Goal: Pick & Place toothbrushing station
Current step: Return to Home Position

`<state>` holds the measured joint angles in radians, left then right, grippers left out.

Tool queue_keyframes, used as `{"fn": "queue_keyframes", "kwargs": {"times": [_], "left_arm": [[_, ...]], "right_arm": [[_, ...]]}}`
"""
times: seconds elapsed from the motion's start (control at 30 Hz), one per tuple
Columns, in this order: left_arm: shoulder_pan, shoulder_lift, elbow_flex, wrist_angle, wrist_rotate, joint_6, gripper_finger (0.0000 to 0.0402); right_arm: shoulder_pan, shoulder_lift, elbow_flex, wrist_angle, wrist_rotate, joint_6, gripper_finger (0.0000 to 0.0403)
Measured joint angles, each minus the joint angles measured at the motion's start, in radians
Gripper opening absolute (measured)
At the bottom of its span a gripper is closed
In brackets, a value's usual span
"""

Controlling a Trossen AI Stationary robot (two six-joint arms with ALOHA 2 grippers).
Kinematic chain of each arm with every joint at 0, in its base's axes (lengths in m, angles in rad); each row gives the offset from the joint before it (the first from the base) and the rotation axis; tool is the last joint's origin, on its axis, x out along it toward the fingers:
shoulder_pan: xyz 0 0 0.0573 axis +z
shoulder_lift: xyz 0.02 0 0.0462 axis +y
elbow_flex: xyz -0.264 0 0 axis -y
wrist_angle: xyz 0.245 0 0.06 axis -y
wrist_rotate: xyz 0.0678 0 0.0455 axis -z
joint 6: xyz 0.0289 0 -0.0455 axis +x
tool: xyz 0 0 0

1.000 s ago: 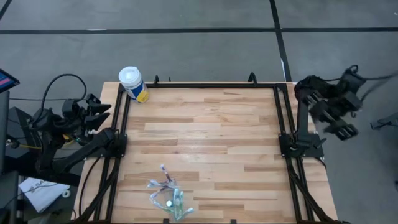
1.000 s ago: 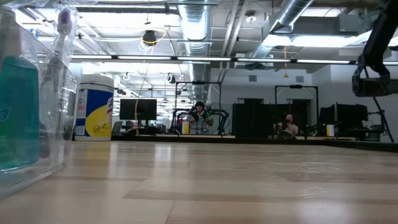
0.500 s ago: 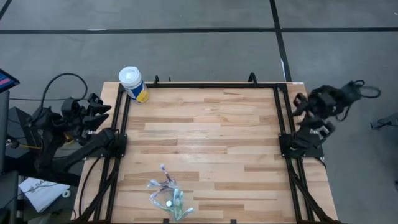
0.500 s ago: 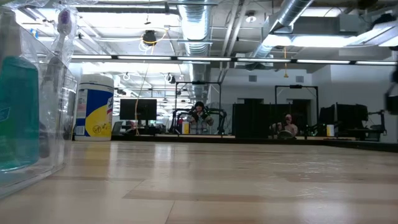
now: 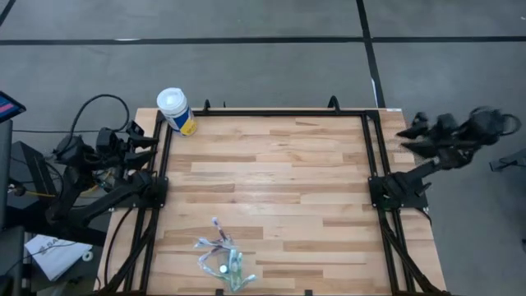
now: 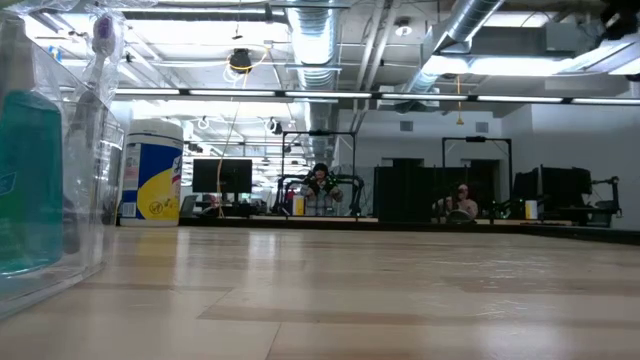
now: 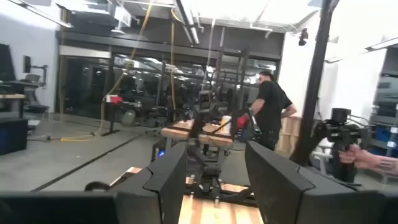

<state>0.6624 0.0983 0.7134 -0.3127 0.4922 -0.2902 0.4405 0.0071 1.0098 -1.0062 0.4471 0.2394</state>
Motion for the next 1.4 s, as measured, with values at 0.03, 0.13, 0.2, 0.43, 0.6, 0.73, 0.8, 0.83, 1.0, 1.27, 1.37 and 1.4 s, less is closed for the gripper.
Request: {"fn": "queue_keyframes", "kwargs": {"times": [0.03,0.13,0.2,0.43,0.6,0.73,0.8,0.83,1.0,1.27,1.37,1.4], "left_arm": [[0.0,-0.019,-0.022,0.001,-0.01,0.0,0.0159],[0.0,-0.094,-0.116,0.001,-0.04,-0.032,0.0159],[-0.001,-0.094,-0.169,-0.025,-0.026,-0.059,0.0159],[0.002,-0.096,-0.335,0.123,-0.068,-0.077,0.0159],[0.002,-0.097,-0.484,0.247,-0.102,-0.114,0.0159],[0.003,-0.098,-0.63,0.421,-0.102,-0.175,0.0159],[0.002,-0.098,-0.708,0.526,-0.097,-0.205,0.0159],[0.003,-0.098,-0.706,0.521,-0.107,-0.206,0.0159],[0.003,-0.083,-0.707,0.497,-0.128,-0.145,0.0159],[0.003,-0.084,-0.707,0.498,-0.119,-0.138,0.0159],[0.003,-0.084,-0.707,0.501,-0.11,-0.135,0.0159],[0.003,-0.084,-0.707,0.502,-0.101,-0.132,0.0159]], "right_arm": [[-0.035,0.0,0.035,-0.015,-0.019,0.0,0.0169],[-0.152,0.0,0.118,-0.126,-0.068,0.005,0.0168],[-0.227,0.0,0.175,-0.159,-0.102,0.0,0.0168],[-0.416,0.0,0.281,-0.366,-0.134,0.046,0.0169],[-0.497,0.0,0.329,-0.451,-0.105,0.064,0.0169],[-0.53,0.0,0.342,-0.478,-0.103,0.049,0.0169],[-0.531,0.0,0.346,-0.481,-0.103,0.04,0.0169],[-0.531,0.0,0.349,-0.482,-0.102,0.034,0.0169],[-0.531,0.0,0.349,-0.451,-0.11,0.021,0.0169],[-0.558,-0.001,0.095,-0.17,-0.234,-0.083,0.0169],[-0.56,-0.001,-0.036,-0.058,-0.234,-0.059,0.0169],[-0.56,-0.002,-0.084,-0.001,-0.24,-0.06,0.0169]]}}
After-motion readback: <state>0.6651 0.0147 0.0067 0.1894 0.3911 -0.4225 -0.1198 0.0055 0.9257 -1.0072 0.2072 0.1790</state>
